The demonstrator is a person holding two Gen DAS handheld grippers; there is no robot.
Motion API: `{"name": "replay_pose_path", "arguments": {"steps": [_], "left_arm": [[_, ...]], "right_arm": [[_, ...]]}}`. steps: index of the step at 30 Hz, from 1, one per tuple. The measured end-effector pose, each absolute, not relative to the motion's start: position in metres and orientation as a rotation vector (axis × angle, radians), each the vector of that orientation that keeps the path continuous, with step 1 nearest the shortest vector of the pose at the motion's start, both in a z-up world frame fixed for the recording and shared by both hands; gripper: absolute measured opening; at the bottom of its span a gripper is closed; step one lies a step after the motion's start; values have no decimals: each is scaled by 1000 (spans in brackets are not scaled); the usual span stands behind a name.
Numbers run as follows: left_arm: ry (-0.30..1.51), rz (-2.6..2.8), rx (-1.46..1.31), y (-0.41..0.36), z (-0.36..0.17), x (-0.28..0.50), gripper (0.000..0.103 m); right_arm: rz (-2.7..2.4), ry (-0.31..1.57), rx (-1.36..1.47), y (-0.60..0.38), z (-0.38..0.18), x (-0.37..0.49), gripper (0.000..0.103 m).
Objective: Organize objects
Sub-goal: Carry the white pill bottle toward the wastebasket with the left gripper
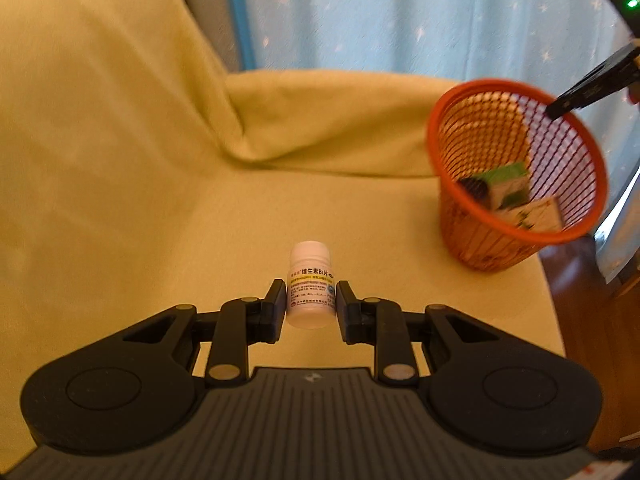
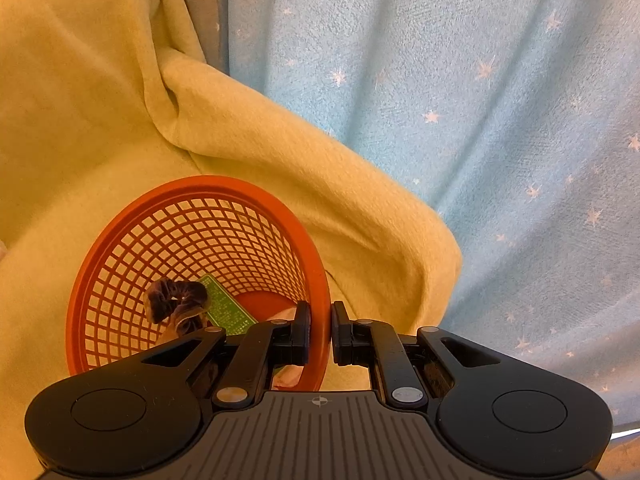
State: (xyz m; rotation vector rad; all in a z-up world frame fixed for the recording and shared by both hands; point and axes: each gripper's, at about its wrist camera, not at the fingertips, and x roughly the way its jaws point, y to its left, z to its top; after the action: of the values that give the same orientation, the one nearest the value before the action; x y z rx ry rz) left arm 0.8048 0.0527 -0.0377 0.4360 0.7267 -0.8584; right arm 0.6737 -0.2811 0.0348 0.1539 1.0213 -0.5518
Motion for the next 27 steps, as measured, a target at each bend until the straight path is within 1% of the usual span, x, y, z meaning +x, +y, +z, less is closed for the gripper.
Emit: {"name": "replay_pose_path", "arguments": {"steps": [12,27], "left_arm": [[664,-933,396,-15,10,782,22],[652,-1026,396,-70,18,776,22]], "right_arm": [[-458,1038,160,-307,32,685,7],[-413,1051,180,-317,30,685,7]]}}
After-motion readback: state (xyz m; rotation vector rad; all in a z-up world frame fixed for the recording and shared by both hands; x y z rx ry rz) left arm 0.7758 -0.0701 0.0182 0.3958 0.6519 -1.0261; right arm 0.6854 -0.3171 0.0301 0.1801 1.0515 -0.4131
